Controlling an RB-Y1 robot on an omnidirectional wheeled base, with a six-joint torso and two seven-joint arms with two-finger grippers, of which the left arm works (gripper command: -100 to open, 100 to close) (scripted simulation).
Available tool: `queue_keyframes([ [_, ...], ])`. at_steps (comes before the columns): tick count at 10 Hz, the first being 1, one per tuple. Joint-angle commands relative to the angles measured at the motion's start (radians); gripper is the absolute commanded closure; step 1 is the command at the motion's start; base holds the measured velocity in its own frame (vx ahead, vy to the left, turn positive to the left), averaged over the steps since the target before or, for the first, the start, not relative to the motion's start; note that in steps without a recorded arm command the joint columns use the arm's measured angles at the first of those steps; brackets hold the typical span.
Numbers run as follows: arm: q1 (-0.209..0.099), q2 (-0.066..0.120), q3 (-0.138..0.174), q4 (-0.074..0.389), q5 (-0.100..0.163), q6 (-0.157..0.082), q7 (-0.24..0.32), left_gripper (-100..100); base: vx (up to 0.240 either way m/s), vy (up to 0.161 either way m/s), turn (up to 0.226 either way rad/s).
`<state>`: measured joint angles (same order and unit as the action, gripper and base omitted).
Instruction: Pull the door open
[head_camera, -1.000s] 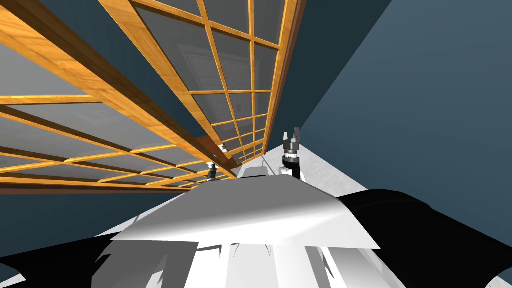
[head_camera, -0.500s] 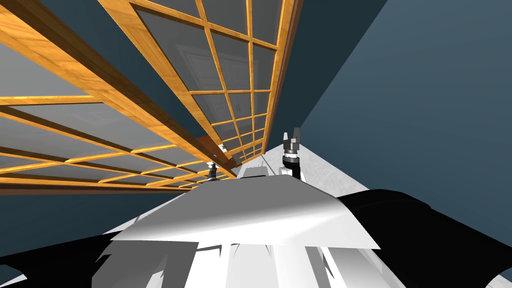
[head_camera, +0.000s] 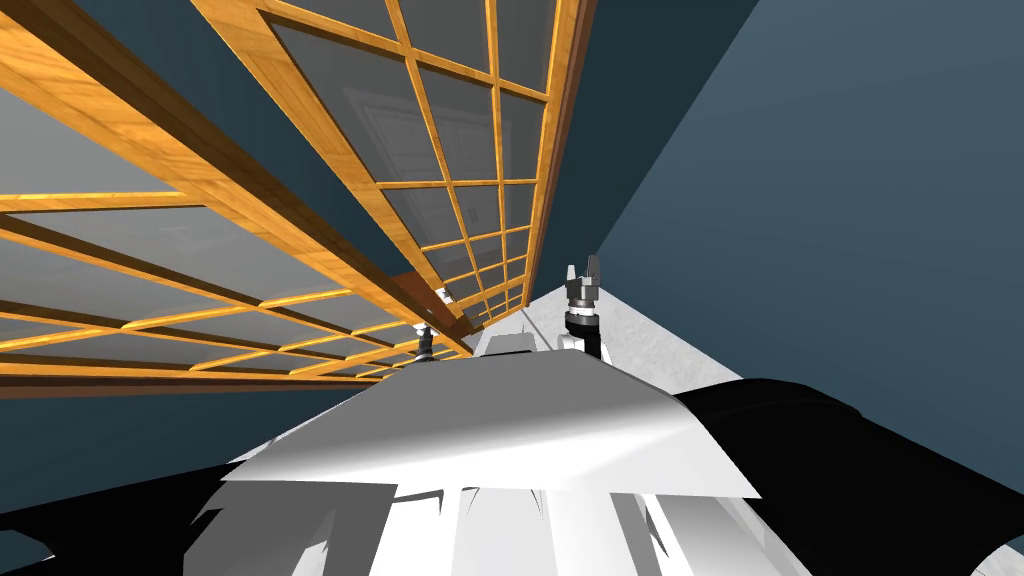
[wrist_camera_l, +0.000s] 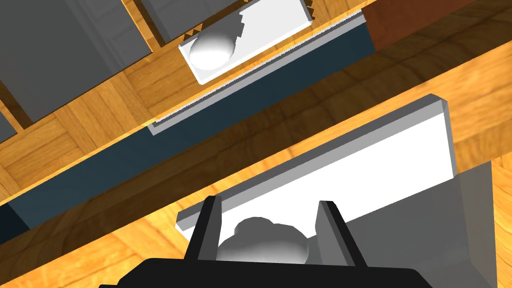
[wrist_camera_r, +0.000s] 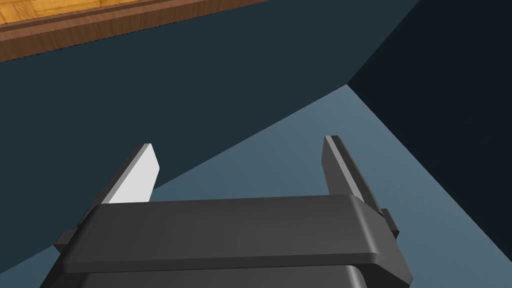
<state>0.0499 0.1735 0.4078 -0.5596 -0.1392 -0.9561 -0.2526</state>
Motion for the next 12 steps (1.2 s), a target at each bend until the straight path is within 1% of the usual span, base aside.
queue_keyframes([
  [1,0.012,0.013,0.009,-0.010,0.019,0.017,0.050,100,-0.050,0.018,-0.078],
  [2,0.012,0.013,0.009,-0.010,0.019,0.017,0.061,100,-0.042,0.008,-0.022],
  [3,0.010,0.014,0.005,-0.011,0.026,0.019,0.097,100,-0.046,0.009,-0.046],
  [5,0.010,0.014,0.005,-0.011,0.026,0.019,0.101,100,-0.027,0.008,-0.026],
  [6,0.007,0.014,0.000,-0.012,0.033,0.021,0.140,100,-0.035,0.002,-0.035],
  [7,0.007,0.014,0.000,-0.012,0.033,0.021,0.140,100,-0.026,0.003,-0.023],
  [8,0.005,0.015,-0.005,-0.013,0.040,0.023,0.180,100,-0.031,0.010,-0.057],
  [9,0.003,0.015,-0.009,-0.014,0.048,0.025,0.207,100,-0.037,0.018,-0.081],
  [10,0.003,0.015,-0.009,-0.014,0.048,0.025,0.220,100,-0.042,0.014,-0.034],
  [11,0.001,0.015,-0.015,-0.016,0.055,0.027,0.255,100,-0.053,0.032,-0.052],
  [12,0.001,0.015,-0.015,-0.016,0.055,0.027,0.261,100,-0.040,0.021,-0.043],
])
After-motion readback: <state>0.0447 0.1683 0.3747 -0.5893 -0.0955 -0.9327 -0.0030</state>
